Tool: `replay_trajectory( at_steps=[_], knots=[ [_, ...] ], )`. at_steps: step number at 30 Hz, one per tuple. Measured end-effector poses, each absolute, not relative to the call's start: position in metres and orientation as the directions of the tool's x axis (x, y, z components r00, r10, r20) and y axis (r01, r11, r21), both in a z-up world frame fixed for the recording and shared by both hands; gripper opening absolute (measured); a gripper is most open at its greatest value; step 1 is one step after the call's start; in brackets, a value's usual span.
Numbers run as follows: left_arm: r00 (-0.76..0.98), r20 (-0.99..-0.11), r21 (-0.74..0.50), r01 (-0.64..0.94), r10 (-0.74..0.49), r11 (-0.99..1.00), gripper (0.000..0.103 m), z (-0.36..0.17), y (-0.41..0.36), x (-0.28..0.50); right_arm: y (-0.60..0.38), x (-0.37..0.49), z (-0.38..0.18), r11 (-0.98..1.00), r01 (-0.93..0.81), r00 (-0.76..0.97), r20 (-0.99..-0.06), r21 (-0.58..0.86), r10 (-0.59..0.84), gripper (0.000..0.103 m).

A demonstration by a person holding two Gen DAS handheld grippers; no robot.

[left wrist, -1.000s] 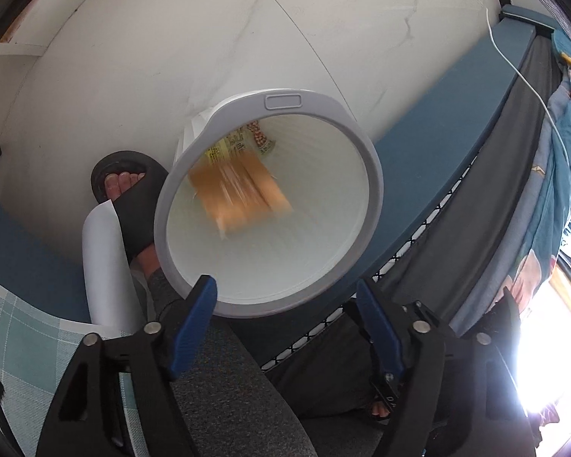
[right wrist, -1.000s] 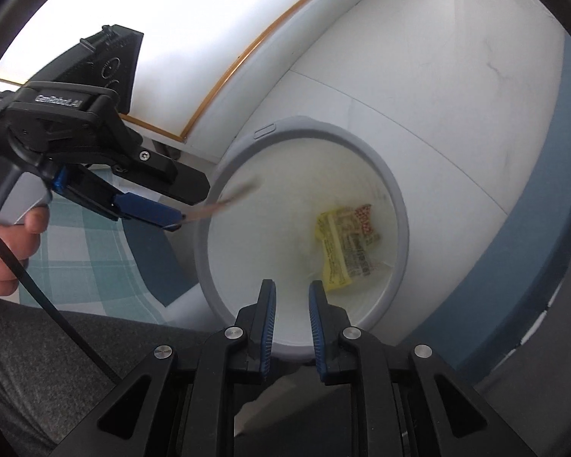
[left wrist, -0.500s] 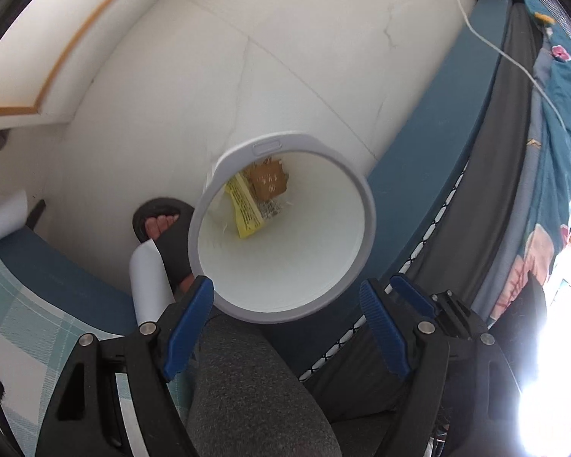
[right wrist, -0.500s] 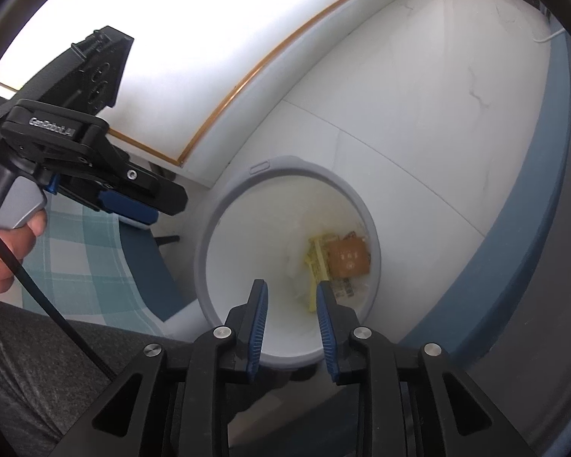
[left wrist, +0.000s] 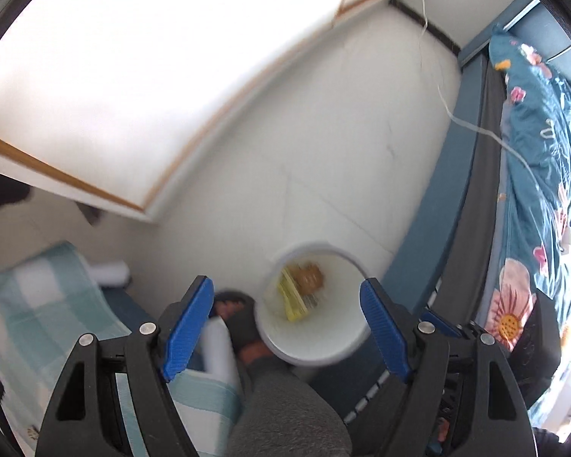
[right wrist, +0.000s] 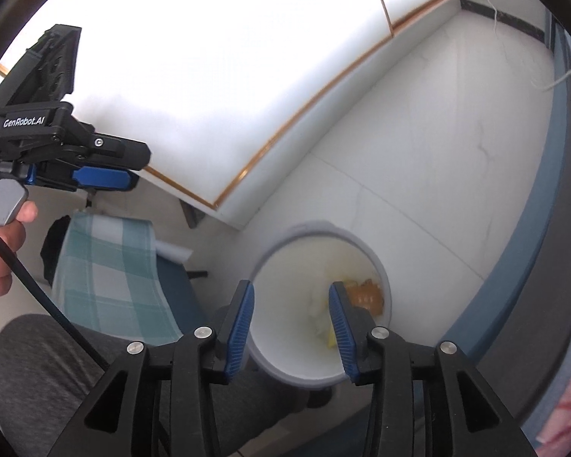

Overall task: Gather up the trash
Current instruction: 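Move both tools back over the table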

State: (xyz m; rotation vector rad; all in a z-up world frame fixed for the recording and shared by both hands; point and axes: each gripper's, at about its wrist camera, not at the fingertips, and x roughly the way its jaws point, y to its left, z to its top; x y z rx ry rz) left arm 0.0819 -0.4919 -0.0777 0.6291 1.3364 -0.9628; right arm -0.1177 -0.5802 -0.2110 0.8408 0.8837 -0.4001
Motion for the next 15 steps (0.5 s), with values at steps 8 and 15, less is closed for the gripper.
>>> replay_trajectory(
  at_steps=[8, 15],
  knots=[
    [0.238, -0.867, -0.074, 0.808, -0.438, 0.585, 0.077, 0.015, -0.429, 0.08, -0.574, -0.119, -0.147, 0.685, 0.543, 0.69, -0.723, 0.486, -0.034, 0.048],
    [0.488, -0.723, -0.052, 0.667, -0.488, 0.744, 0.077, 0.063, -0.346, 0.084, -0.547, -0.107, -0.076, 0.775, 0.448, 0.773, -0.629, 0.446, -0.084, 0.056]
  ],
)
